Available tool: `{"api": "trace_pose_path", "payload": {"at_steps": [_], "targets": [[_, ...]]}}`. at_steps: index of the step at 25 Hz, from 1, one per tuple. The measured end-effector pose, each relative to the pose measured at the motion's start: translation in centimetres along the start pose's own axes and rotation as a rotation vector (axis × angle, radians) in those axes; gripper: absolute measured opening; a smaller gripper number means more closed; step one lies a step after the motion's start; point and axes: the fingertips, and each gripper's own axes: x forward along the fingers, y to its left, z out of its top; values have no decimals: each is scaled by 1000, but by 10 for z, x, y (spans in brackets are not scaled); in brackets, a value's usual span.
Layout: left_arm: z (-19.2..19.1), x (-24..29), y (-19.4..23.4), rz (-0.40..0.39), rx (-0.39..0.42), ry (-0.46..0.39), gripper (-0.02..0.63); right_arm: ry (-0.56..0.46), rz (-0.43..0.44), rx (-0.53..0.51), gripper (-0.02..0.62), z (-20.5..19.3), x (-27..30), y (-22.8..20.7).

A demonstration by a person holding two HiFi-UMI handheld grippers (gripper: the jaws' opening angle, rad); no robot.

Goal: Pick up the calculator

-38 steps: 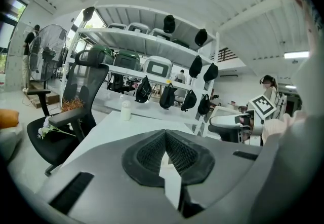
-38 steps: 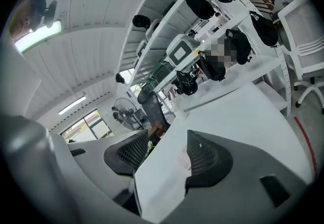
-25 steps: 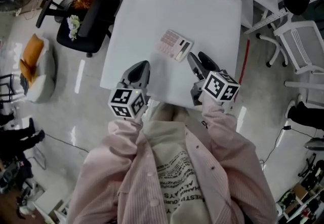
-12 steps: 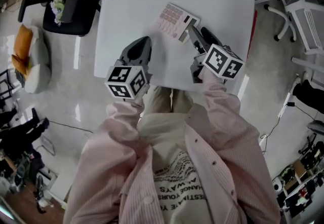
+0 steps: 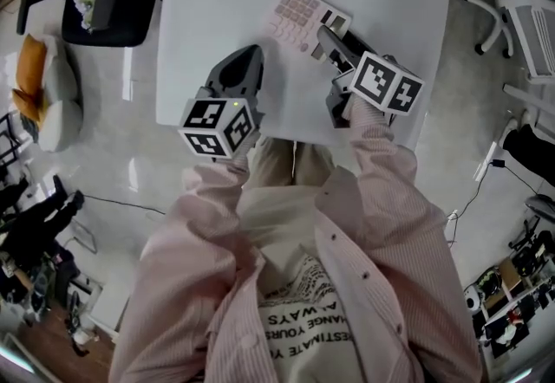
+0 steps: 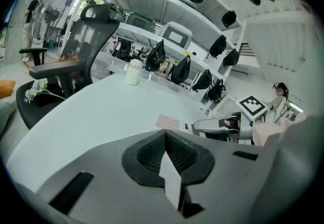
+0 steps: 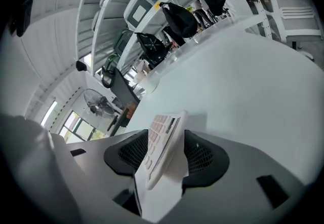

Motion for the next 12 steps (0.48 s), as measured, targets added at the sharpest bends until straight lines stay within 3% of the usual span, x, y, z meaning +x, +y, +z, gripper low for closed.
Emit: {"api": "trace_pose_path", "payload": {"at_steps": [12], "targets": [[5,1,9,21,-21,-12,2,64,29,107,212,-3,16,3]]}}
